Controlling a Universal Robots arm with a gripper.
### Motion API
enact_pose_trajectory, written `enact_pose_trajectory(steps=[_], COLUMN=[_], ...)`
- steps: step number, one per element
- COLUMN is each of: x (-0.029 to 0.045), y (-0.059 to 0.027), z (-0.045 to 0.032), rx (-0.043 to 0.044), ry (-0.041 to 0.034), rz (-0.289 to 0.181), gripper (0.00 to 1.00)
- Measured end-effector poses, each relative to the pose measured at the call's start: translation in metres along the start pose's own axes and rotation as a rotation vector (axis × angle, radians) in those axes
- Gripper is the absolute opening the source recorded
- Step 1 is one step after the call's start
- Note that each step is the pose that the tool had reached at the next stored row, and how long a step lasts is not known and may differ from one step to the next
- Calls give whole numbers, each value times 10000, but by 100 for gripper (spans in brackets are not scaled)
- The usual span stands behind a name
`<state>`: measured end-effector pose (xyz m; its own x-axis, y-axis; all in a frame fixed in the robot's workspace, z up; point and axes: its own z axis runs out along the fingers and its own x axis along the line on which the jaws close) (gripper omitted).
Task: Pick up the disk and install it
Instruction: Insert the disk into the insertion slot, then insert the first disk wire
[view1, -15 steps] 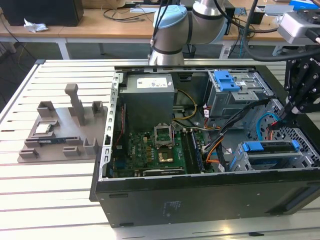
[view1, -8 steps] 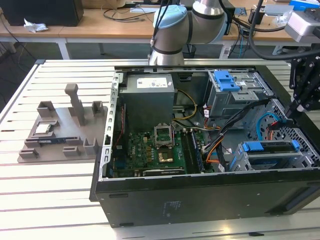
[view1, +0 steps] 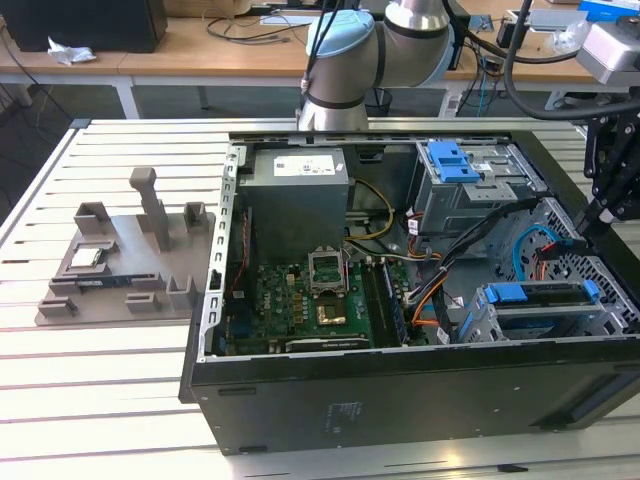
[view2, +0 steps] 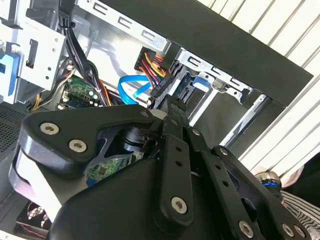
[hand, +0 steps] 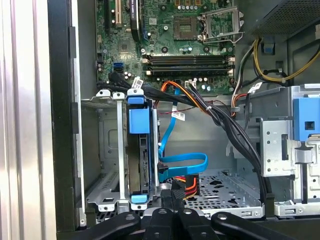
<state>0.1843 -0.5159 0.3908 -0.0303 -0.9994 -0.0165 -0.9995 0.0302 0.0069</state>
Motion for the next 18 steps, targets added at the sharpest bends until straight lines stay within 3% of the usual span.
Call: enact_pose_trajectory(steps=[11, 12, 14, 15, 16, 18], x=[0, 0, 0, 0, 0, -2], y=[-2, -2, -2, -2, -3, -14], z=[0, 0, 0, 0, 0, 1], rx=[0, 0, 0, 0, 0, 0], ry=[0, -1, 0, -1, 0, 37], rz=[0, 0, 0, 0, 0, -3], gripper=[11, 24, 36, 36, 42, 42])
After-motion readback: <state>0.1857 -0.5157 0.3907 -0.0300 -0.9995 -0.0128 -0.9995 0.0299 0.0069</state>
